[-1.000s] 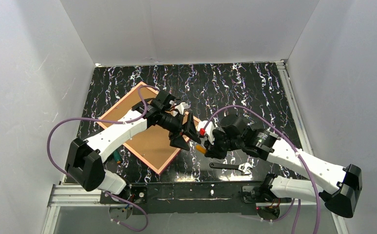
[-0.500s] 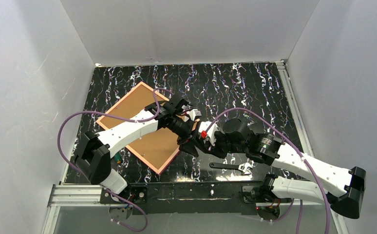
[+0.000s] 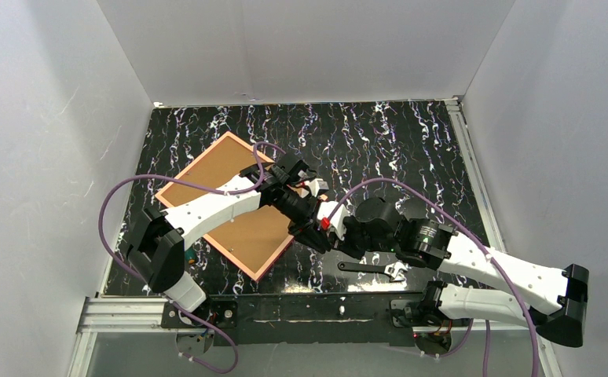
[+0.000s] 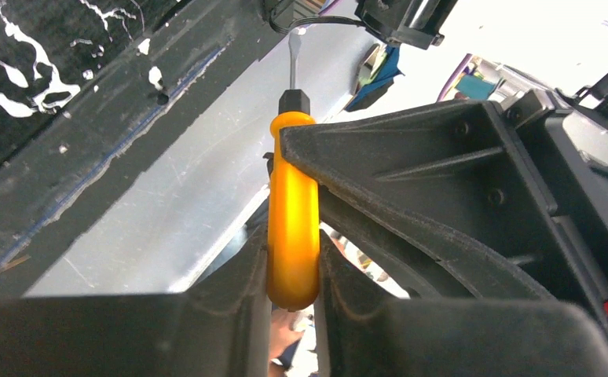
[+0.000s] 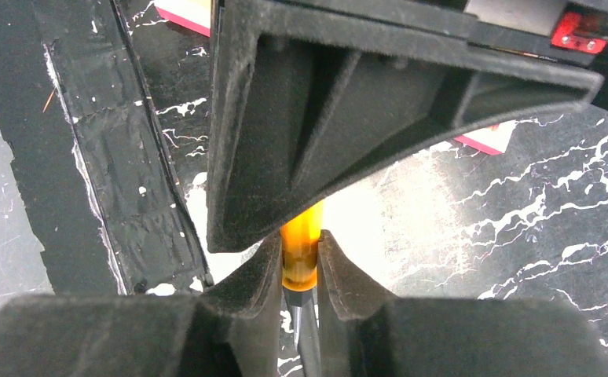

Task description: Take the photo out of the frame

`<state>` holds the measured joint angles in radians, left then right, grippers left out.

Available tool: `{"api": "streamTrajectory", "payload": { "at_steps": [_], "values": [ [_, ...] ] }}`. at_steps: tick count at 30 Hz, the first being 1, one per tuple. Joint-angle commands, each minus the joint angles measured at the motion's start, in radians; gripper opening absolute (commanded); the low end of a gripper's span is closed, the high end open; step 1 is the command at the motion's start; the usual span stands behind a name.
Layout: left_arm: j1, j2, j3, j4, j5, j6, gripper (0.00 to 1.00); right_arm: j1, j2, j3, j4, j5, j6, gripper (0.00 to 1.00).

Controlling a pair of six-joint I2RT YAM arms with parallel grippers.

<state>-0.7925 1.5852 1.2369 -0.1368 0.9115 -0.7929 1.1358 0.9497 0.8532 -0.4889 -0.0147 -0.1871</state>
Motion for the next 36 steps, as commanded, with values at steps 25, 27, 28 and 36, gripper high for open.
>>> {"api": "streamTrajectory", "payload": {
  "at_steps": [25,27,28,36],
  "values": [
    [-0.005,-0.308,-0.001,-0.149,0.069,0.335,0.00,-0.503,-0.268,-0.076,0.150,-0.760,0.661,0.84],
    [-0.005,-0.308,0.007,-0.156,0.086,0.333,0.00,-0.544,-0.237,-0.039,0.140,-0.825,0.646,0.83],
    [-0.007,-0.309,0.006,-0.158,0.089,0.334,0.00,-0.552,-0.216,-0.025,0.139,-0.856,0.639,0.84],
    [-0.006,-0.304,-0.001,-0.130,0.070,0.333,0.00,-0.520,-0.071,-0.116,0.566,-1.054,0.894,0.70]
  ]
}}
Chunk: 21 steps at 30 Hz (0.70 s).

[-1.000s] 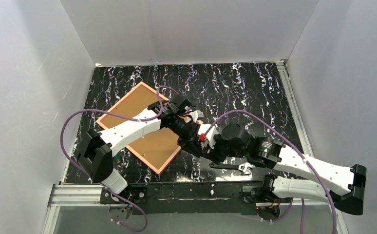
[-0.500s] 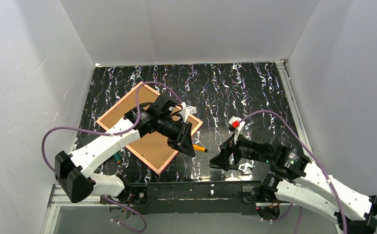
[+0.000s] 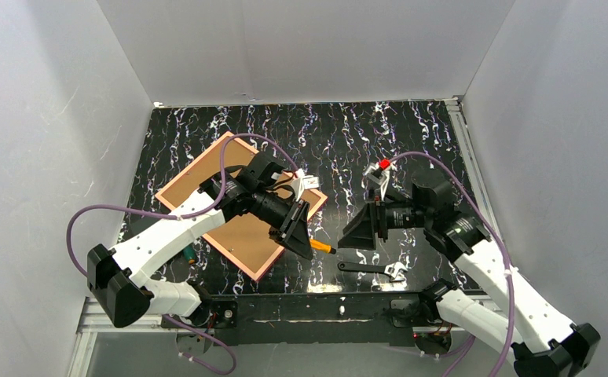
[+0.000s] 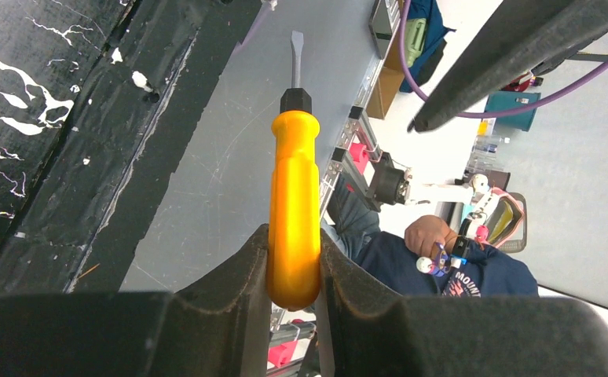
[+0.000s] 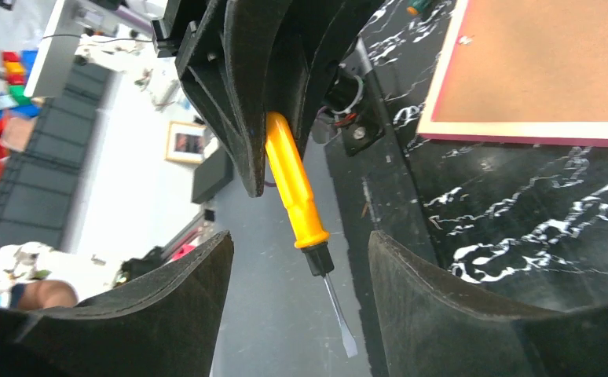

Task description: Take the photo out of the frame

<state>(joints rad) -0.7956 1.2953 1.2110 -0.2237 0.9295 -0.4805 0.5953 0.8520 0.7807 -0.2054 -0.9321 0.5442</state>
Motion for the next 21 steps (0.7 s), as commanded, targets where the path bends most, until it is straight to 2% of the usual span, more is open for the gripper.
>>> {"api": "streamTrajectory", "payload": {
  "at_steps": [1,7,10,12,15,16,18,19,20,21],
  "values": [
    [-0.003,-0.018,0.024,-0.036,0.046,0.021,0.00,0.022,0.028,-0.052,0.291,-0.120,0.169,0.69],
    [-0.003,-0.025,-0.007,0.058,0.062,-0.032,0.00,0.043,0.051,-0.141,0.466,-0.119,0.284,0.67],
    [-0.003,-0.015,-0.008,0.075,0.075,-0.043,0.00,0.061,0.058,-0.158,0.496,-0.104,0.298,0.65],
    [-0.003,-0.014,-0.009,0.085,0.080,-0.049,0.00,0.068,0.063,-0.158,0.500,-0.099,0.299,0.59],
    [-0.003,-0.015,-0.012,0.098,0.081,-0.057,0.00,0.072,0.063,-0.153,0.503,-0.092,0.302,0.41],
    [-0.003,-0.017,-0.013,0.101,0.078,-0.060,0.00,0.071,0.060,-0.153,0.503,-0.084,0.301,0.31],
    [-0.002,-0.024,-0.015,0.103,0.060,-0.068,0.00,0.072,0.054,-0.157,0.507,-0.070,0.300,0.01],
    [-0.003,-0.030,-0.013,0.091,0.031,-0.073,0.02,0.072,0.049,-0.163,0.504,-0.056,0.300,0.01],
    [-0.003,-0.043,-0.015,0.075,-0.008,-0.078,0.20,0.071,0.044,-0.169,0.505,-0.040,0.301,0.01],
    [-0.002,-0.058,-0.030,0.086,-0.056,-0.096,0.45,0.072,0.037,-0.179,0.512,-0.026,0.304,0.01]
  ]
}}
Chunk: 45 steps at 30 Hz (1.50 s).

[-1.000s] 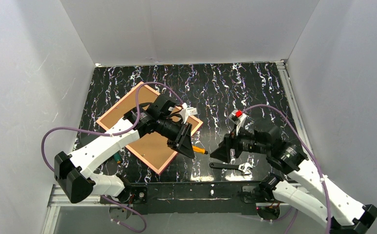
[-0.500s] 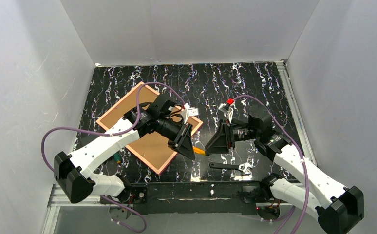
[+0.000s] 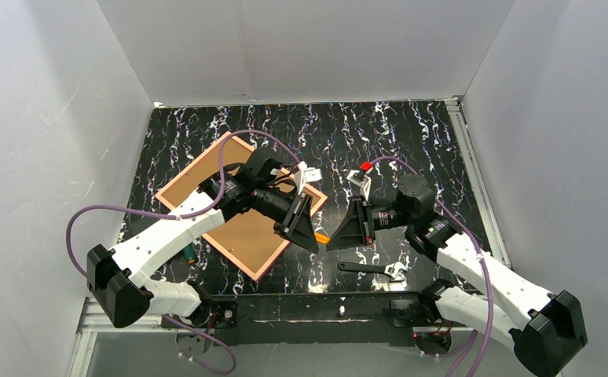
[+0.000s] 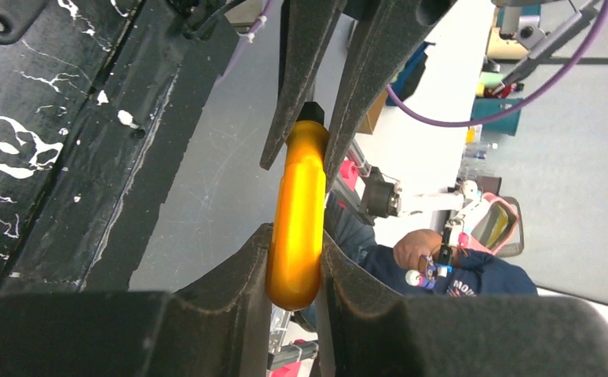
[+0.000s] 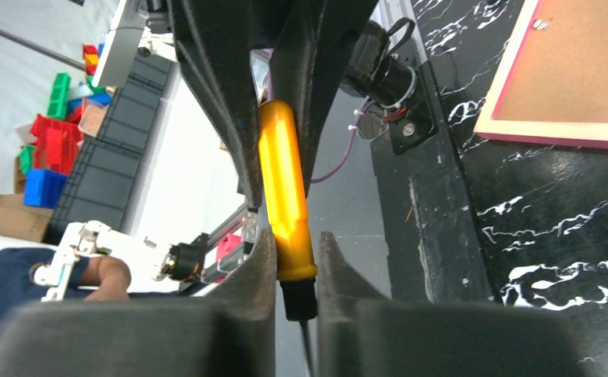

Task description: Take the photo out of the frame

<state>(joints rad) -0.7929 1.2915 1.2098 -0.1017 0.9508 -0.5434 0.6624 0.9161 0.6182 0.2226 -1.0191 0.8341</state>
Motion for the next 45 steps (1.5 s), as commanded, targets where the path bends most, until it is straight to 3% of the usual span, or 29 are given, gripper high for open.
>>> {"api": "streamTrajectory", "payload": {
  "at_steps": [1,3,5,7,10,18,22,28,31,34,38,45],
  "values": [
    [-0.005,-0.073,-0.056,0.012,-0.101,-0.065,0.60,0.005,-0.033,-0.028,0.097,0.071,0.019,0.01],
    [-0.005,-0.111,-0.098,0.089,-0.154,-0.118,0.85,0.004,-0.039,-0.038,0.120,0.073,0.030,0.01],
    [-0.006,-0.137,-0.107,0.071,-0.223,-0.123,0.91,0.004,-0.036,-0.033,0.121,0.061,0.031,0.01],
    [-0.006,-0.168,-0.125,0.071,-0.272,-0.110,0.86,0.005,-0.034,-0.029,0.119,0.059,0.027,0.01],
    [-0.006,-0.208,-0.155,0.085,-0.309,-0.100,0.69,0.004,-0.028,-0.022,0.131,0.056,0.031,0.01],
    [-0.018,-0.118,-0.079,0.134,-0.045,-0.100,0.51,0.028,0.036,0.060,0.065,-0.034,-0.027,0.01],
    [-0.020,-0.116,-0.059,0.062,-0.050,-0.050,0.37,0.039,0.065,0.089,0.062,-0.055,-0.038,0.01],
    [-0.026,-0.135,-0.089,0.137,-0.084,-0.084,0.22,0.070,0.106,0.100,0.065,-0.052,-0.049,0.01],
    [-0.028,-0.148,-0.102,0.157,-0.089,-0.092,0.21,0.076,0.104,0.089,0.071,-0.039,-0.047,0.01],
    [-0.028,-0.166,-0.114,0.139,-0.110,-0.083,0.36,0.078,0.097,0.077,0.081,-0.029,-0.044,0.01],
    [-0.028,-0.195,-0.121,0.109,-0.171,-0.058,0.47,0.084,0.096,0.062,0.100,-0.024,-0.032,0.01],
    [-0.029,-0.190,-0.126,0.131,-0.164,-0.069,0.39,0.093,0.091,0.053,0.103,-0.002,-0.029,0.01]
  ]
}}
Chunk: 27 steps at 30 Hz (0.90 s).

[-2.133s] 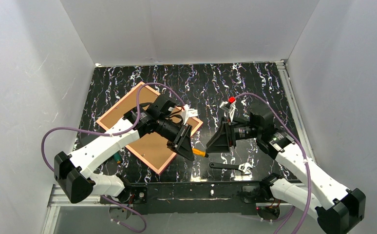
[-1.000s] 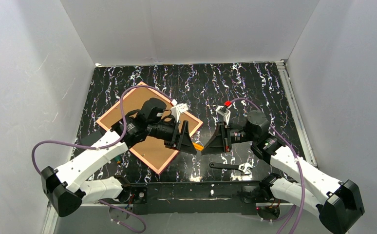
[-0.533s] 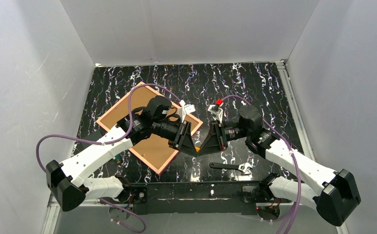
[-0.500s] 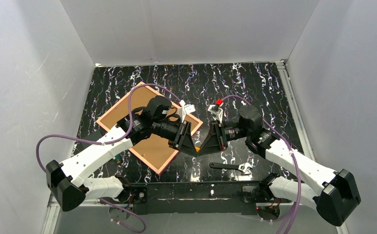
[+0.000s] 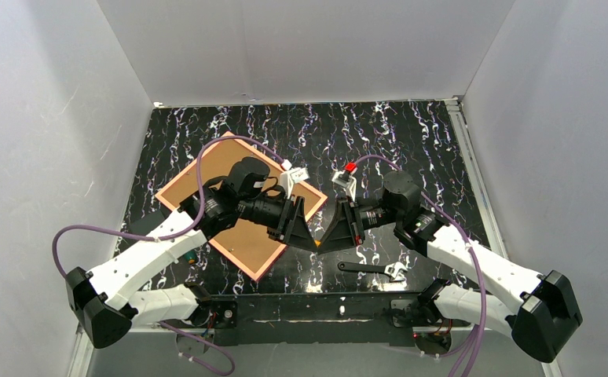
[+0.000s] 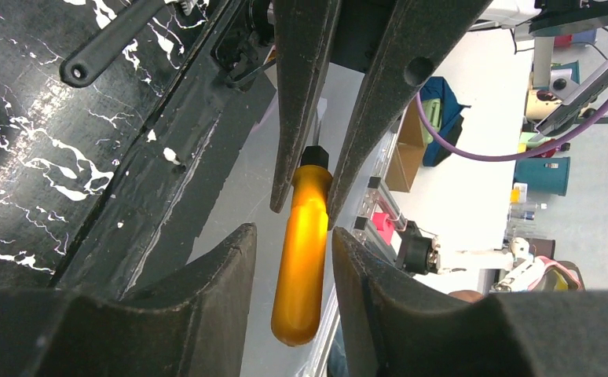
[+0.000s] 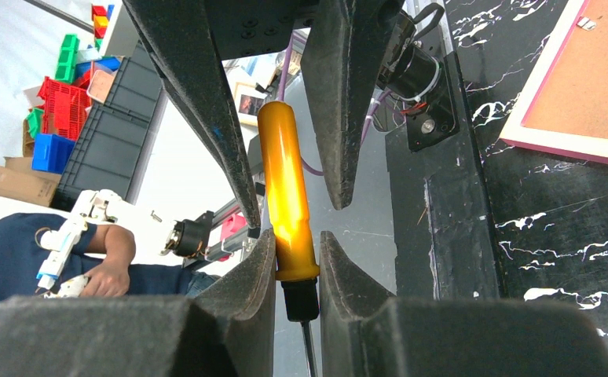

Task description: Take the photo out of the frame

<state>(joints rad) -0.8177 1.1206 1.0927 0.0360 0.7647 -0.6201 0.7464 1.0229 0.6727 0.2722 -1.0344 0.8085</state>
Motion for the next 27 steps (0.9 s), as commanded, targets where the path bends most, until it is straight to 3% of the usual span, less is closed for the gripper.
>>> {"api": "streamTrajectory", "payload": {
  "at_steps": [1,5,11,15,18,22,27],
  "values": [
    [-0.003,-0.017,-0.009,-0.005,0.025,0.008,0.39,0.011,-0.015,-0.002,0.054,0.019,-0.004,0.01],
    [-0.005,-0.026,-0.013,-0.004,0.024,0.007,0.38,0.012,-0.005,0.001,0.065,0.033,-0.007,0.01],
    [-0.006,-0.035,-0.016,0.000,0.010,0.009,0.25,0.021,0.013,-0.002,0.097,0.030,0.005,0.01],
    [-0.007,-0.039,-0.018,0.011,-0.002,0.007,0.22,0.024,0.013,-0.007,0.096,0.026,0.005,0.01],
    [-0.008,-0.037,-0.018,0.010,0.001,0.010,0.34,0.024,0.012,-0.016,0.099,0.028,0.006,0.01],
    [-0.008,-0.030,-0.019,0.010,0.002,0.006,0.39,0.025,0.015,-0.015,0.102,0.031,0.006,0.01],
    [-0.008,-0.029,-0.014,0.009,0.014,0.007,0.24,0.024,0.019,-0.010,0.102,0.032,0.004,0.01]
  ]
}}
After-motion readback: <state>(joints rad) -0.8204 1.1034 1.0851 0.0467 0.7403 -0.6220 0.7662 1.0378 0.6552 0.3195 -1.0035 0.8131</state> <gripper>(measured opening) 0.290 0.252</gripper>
